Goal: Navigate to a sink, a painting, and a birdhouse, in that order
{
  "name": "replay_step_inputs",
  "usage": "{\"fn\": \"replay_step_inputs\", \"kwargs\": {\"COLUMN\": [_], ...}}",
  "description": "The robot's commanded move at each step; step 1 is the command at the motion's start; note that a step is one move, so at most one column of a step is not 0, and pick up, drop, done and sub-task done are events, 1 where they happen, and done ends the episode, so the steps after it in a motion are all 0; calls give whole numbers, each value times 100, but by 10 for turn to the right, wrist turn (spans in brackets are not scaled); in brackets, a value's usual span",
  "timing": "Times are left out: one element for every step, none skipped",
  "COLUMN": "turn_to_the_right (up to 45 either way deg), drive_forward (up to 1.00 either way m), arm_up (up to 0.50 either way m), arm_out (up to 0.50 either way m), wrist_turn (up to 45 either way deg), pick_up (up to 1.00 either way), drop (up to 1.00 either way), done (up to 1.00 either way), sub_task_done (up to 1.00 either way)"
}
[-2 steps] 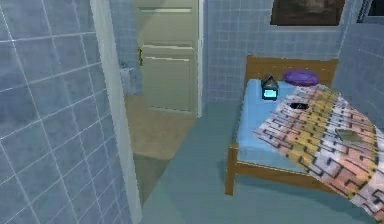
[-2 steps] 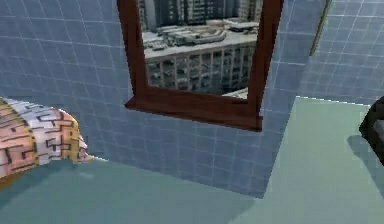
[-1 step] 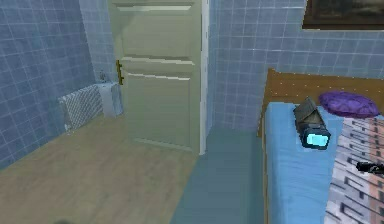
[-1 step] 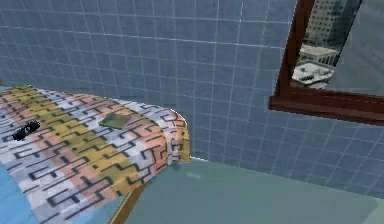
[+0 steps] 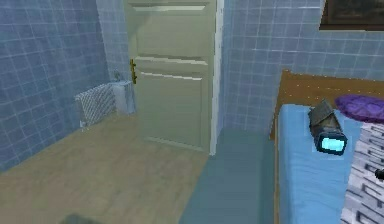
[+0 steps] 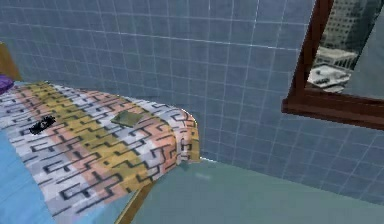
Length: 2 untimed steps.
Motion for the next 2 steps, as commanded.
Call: {"fn": "replay_step_inputs", "kwargs": {"turn_to_the_right": [0,-450], "drive_forward": [50,0], "arm_up": [0,0], "arm_out": [0,0], "wrist_turn": [0,0], "pick_up": [0,0], "drop": [0,0], "done": [0,0], "sub_task_done": [0,0]}}
